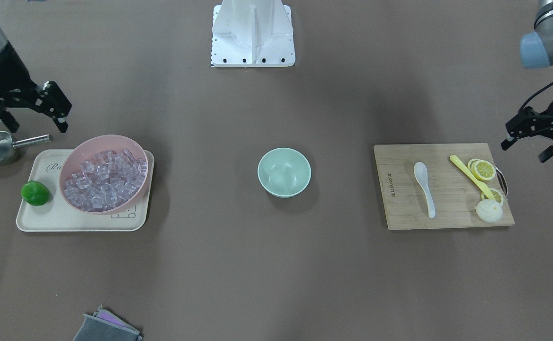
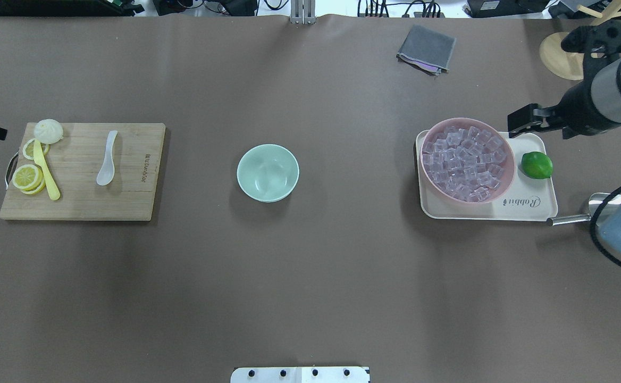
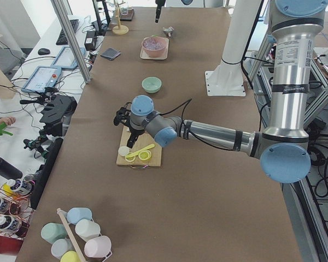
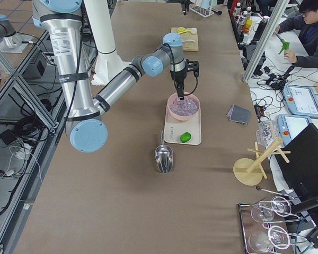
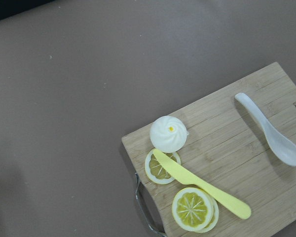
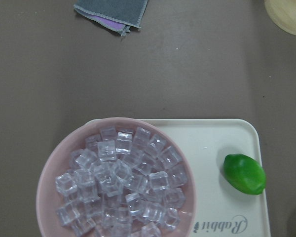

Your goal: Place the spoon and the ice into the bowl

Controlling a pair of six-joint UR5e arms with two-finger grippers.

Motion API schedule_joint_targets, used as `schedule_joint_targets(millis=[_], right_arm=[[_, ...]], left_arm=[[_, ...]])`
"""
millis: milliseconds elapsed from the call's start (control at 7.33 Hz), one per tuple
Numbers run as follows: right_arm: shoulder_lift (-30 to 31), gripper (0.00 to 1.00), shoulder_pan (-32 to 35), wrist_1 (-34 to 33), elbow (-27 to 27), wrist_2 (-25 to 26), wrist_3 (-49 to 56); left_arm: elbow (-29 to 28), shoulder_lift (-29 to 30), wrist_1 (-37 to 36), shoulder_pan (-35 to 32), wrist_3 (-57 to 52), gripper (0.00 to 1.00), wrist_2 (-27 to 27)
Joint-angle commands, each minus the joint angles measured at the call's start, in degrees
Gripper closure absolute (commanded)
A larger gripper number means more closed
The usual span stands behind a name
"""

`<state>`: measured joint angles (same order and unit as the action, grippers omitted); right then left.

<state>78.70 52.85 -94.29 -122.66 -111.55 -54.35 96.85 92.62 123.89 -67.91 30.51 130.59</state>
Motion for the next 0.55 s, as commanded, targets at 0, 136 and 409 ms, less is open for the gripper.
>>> schedule_joint_targets(millis=[0, 136, 409], right_arm=[[-2.4, 0.0, -4.1, 0.0, 1.3, 4.0, -7.9], [-2.4, 0.0, -4.3, 0.0, 1.3, 4.4, -8.0], [-2.4, 0.0, -4.8, 0.0, 1.4, 5.3, -7.9]], left_arm=[[-2.8, 6.5, 0.0, 9.4, 15.6, 0.03, -7.9], [-4.5, 8.5, 0.1, 13.4, 19.9, 0.03, -13.1], [-6.8, 10.4, 0.2, 17.4, 21.4, 0.04, -18.4]])
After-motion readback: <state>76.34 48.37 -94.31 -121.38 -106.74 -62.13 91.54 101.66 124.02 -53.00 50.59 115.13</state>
